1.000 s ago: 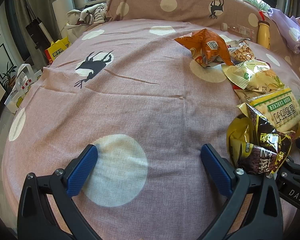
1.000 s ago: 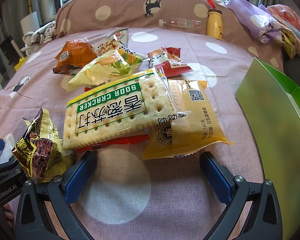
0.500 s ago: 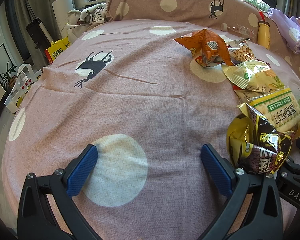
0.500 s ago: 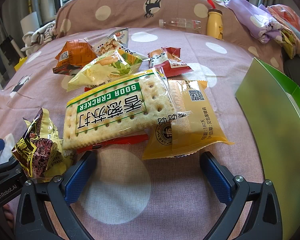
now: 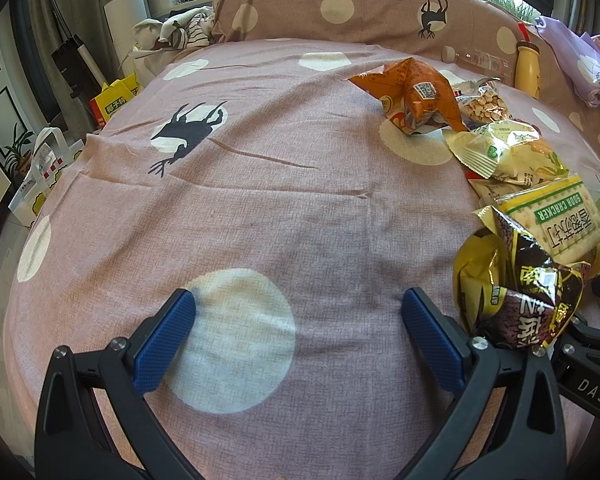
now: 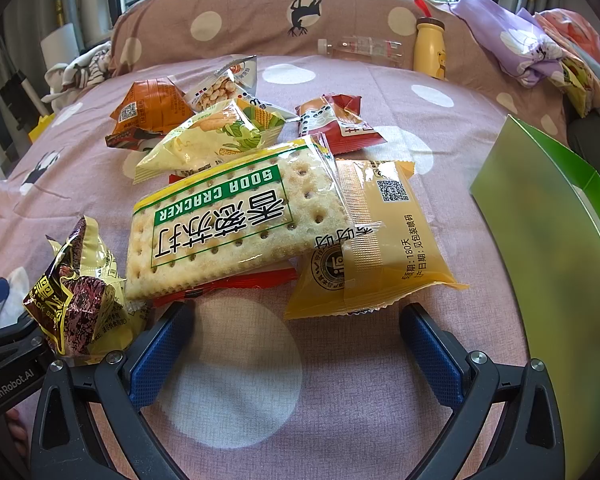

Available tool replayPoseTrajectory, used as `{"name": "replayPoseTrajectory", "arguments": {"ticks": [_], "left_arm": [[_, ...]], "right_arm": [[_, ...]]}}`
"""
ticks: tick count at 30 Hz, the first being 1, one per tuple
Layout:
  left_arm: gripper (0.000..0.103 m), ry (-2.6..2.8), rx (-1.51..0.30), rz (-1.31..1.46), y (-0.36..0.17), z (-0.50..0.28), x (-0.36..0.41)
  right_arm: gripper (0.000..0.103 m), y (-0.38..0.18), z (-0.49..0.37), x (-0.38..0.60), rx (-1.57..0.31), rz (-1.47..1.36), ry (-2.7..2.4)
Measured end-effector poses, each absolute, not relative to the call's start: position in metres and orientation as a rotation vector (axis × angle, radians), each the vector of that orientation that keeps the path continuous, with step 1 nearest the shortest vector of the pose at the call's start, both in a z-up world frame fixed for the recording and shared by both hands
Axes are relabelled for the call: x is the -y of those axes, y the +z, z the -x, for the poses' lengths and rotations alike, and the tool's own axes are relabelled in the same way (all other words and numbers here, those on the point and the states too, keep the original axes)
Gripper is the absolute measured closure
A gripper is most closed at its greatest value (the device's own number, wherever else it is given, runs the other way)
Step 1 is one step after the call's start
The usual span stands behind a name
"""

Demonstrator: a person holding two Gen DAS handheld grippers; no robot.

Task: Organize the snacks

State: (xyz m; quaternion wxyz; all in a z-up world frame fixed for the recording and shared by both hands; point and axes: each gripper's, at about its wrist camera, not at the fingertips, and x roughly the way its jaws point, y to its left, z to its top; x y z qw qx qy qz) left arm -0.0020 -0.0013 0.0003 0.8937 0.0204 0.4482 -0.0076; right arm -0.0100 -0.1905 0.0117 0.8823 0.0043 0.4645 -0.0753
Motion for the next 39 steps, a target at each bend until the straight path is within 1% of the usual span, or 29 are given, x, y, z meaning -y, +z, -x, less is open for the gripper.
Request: {"name": "replayPoseTrajectory", "arguments": {"ticks": [34, 39], "left_arm": [[0.0, 0.0, -0.941, -0.041, 0.0017, 0.0021, 0.0013], [0.0, 0.002, -0.969, -0.027, 0.0064, 0.0055, 0.0]], "right_arm": [[0.0, 0.0119, 0.0137, 0.1922, -0.966, -0.009, -0.158], [0.001, 0.0129, 0.0122, 0.1907, -0.999, -0.002, -0.167]]}}
